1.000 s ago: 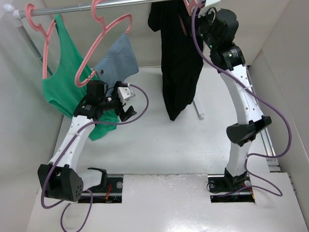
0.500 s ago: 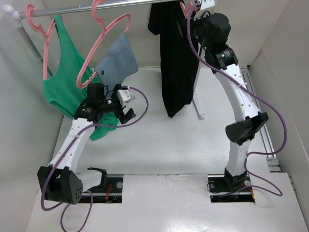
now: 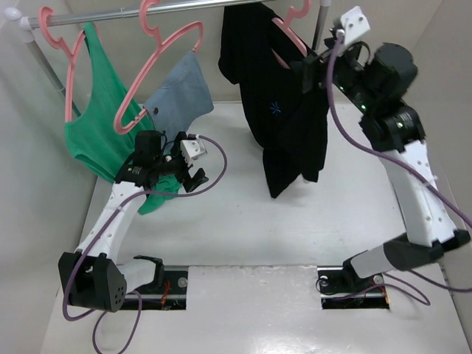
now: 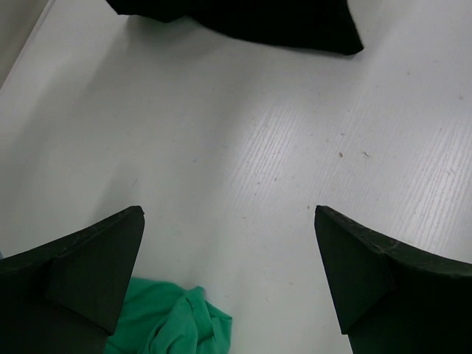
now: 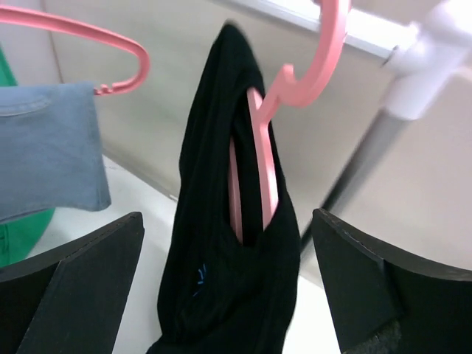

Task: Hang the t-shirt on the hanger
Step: Hang the hanger with tshirt onto the clothesline

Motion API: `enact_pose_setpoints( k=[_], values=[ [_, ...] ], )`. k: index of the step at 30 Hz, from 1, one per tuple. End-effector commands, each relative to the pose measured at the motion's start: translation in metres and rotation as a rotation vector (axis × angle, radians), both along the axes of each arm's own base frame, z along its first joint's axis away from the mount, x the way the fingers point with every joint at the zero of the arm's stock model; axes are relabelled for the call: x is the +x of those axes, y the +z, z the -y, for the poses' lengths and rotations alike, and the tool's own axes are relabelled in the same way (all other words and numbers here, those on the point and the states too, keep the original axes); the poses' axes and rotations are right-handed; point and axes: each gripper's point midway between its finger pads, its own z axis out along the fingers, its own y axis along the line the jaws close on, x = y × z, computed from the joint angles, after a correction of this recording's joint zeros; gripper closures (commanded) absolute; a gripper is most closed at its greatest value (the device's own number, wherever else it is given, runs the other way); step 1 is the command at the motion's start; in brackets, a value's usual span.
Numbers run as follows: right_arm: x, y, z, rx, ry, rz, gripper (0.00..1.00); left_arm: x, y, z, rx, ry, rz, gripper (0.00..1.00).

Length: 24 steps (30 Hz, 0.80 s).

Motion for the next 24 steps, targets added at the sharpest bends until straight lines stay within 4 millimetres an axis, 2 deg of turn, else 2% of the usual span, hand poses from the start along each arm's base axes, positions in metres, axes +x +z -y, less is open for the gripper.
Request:
enact_pose_setpoints(
  k=[1, 4, 5, 6, 8, 9, 10, 12, 13, 15, 16, 17, 19, 21, 22, 24],
  values=[
    [-0.046, 0.021, 0.01, -0.045, 0.038, 0.072, 0.0, -0.003, 0.011, 0.005, -0.025, -0.019, 0.038, 0.0],
    [-0.066, 0.001, 0.029, -0.061, 0.024, 0.042, 0.0, -0.004, 0.007, 0.004, -0.023, -0.019, 0.027, 0.0],
    [-0.068, -0.011, 0.037, -0.057, 0.008, 0.014, 0.0, -0.006, 0.01, 0.004, -0.025, -0.019, 0.038, 0.0],
    [-0.068, -0.033, 0.054, -0.045, -0.044, -0.014, 0.0, -0.007, 0.005, 0.004, -0.023, -0.019, 0.026, 0.0],
    [-0.07, -0.058, 0.061, 0.0, -0.038, -0.046, 0.0, -0.008, 0.001, 0.004, -0.021, -0.019, 0.017, 0.0],
    [-0.067, -0.059, 0.071, 0.029, -0.056, -0.014, 0.0, -0.009, 0.001, 0.004, -0.021, -0.019, 0.017, 0.0],
    [-0.068, -0.088, 0.075, 0.055, -0.068, -0.066, 0.0, -0.009, 0.001, 0.004, -0.021, -0.019, 0.017, 0.0],
    [-0.064, -0.11, 0.086, 0.087, -0.106, -0.098, 0.0, -0.007, 0.003, 0.004, -0.023, -0.019, 0.026, 0.0],
    [-0.059, -0.132, 0.091, 0.094, -0.122, -0.131, 0.0, -0.007, 0.003, 0.004, -0.023, -0.019, 0.026, 0.0],
    [-0.053, -0.152, 0.086, 0.106, -0.081, -0.159, 0.0, -0.006, 0.0, 0.004, -0.021, -0.019, 0.017, 0.0],
    [-0.044, -0.154, 0.088, 0.11, -0.074, -0.13, 0.0, -0.006, 0.0, 0.004, -0.021, -0.019, 0.017, 0.0],
    [-0.04, -0.168, 0.085, 0.117, -0.062, -0.151, 0.0, -0.006, 0.0, 0.004, -0.021, -0.019, 0.017, 0.0],
    [-0.03, -0.17, 0.085, 0.118, -0.051, -0.132, 0.0, -0.006, 0.0, 0.004, -0.017, -0.023, 0.024, 0.0],
    [-0.017, -0.17, 0.087, 0.117, -0.035, -0.111, 0.12, -0.005, 0.004, 0.004, -0.018, -0.023, 0.033, 0.0],
    [-0.017, -0.173, 0.08, 0.111, 0.007, -0.116, 0.19, -0.005, 0.004, 0.004, -0.018, -0.023, 0.033, 0.0],
    [-0.01, -0.173, 0.079, 0.105, 0.036, -0.123, 0.6, -0.005, 0.004, 0.004, -0.018, -0.023, 0.033, 0.0]
  ],
)
